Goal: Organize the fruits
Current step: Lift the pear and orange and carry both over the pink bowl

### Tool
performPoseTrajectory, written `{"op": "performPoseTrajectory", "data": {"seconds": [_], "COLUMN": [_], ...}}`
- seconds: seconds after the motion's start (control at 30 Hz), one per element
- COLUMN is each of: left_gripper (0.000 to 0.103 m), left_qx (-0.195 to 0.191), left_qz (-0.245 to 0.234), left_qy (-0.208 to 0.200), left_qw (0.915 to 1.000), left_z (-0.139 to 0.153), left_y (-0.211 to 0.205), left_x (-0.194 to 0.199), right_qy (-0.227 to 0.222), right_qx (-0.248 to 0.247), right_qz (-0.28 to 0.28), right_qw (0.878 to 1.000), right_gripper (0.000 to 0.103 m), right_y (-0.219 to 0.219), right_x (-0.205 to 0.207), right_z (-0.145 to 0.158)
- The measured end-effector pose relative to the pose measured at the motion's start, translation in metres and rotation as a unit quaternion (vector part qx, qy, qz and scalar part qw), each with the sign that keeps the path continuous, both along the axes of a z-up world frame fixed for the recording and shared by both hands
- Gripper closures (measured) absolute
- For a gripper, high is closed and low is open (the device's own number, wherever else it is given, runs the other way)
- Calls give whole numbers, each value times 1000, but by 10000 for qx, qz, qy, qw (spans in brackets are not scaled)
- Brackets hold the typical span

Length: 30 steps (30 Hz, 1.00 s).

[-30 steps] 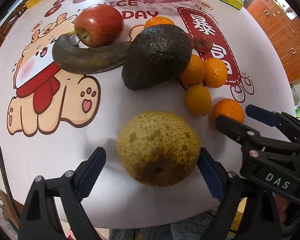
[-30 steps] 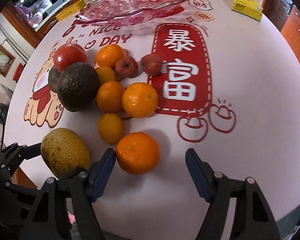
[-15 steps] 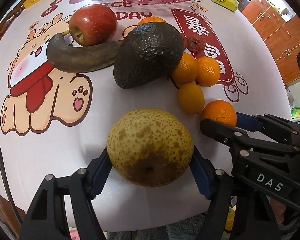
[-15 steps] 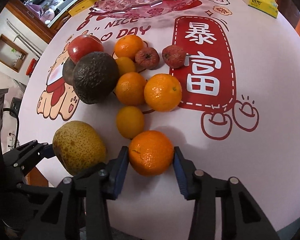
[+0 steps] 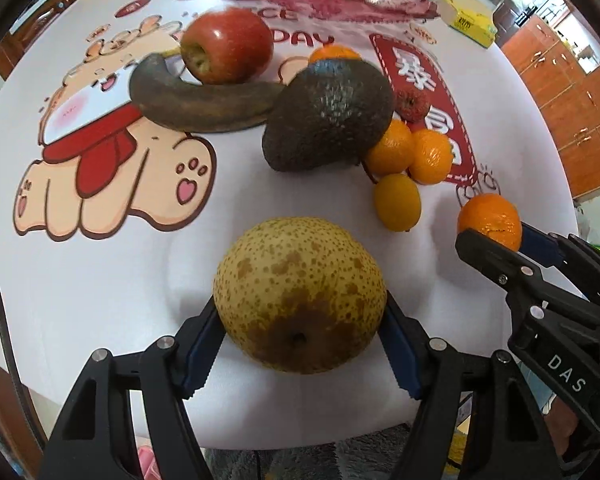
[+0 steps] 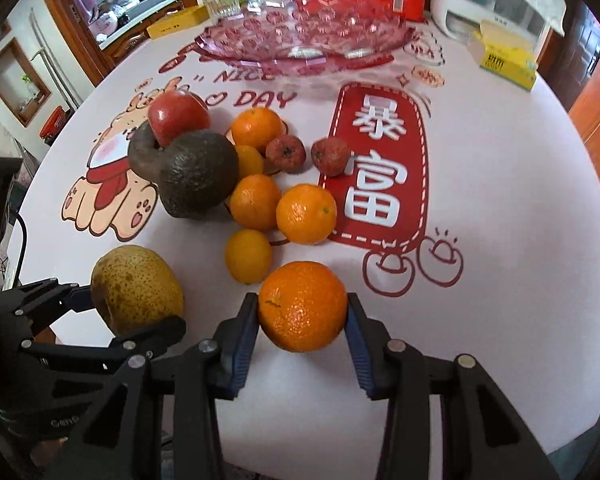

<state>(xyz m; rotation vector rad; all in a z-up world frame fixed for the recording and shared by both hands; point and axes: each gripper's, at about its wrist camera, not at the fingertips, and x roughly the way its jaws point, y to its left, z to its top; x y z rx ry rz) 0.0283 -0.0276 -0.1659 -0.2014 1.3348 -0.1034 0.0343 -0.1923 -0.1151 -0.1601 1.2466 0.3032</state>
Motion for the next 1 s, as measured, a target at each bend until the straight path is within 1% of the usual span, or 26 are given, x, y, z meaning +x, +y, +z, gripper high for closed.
{"op": "performPoseTrajectory", "data": {"seconds": [0.13, 0.27, 0.47, 0.57, 0.63, 0.7, 0.83, 0.93, 1.0], "left_gripper": [32, 32, 32, 32, 32, 32, 32, 32, 32], "left_qx": [103, 241, 576, 853, 1047, 1154, 1268, 1420, 1439], "left_qz": [41, 51, 46, 28, 27, 33, 18, -51, -105], "left_qy": [-280, -613, -1186, -1534, -1808, -2053, -2378, -2637, -2755], "left_qw": [9995, 9978, 9913, 9845, 9779, 9719, 9630, 9541, 9504], "left_z": [22, 54, 113, 149, 173, 195, 228, 253, 263], "left_y": [1, 4, 10, 17, 23, 31, 45, 54, 59], "left_x": [-5, -8, -5, -1, 5, 17, 42, 66, 78], "right_qy": [-197, -414, -895, -1131, -1353, -1570, -1929, -2206, -2391], "right_qx": [-25, -6, 176, 293, 361, 375, 428, 444, 390], "right_qz": [72, 168, 261, 255, 225, 171, 12, -187, -303], "right_qw": [9998, 9990, 9955, 9928, 9899, 9867, 9803, 9742, 9697], "right_gripper": [61, 61, 61, 61, 61, 61, 61, 61, 61], "right_y": [2, 8, 16, 20, 23, 27, 32, 36, 39], "right_x": [-3, -5, -3, 3, 10, 18, 36, 55, 69], "right_z": [15, 35, 84, 109, 128, 145, 173, 194, 204]}}
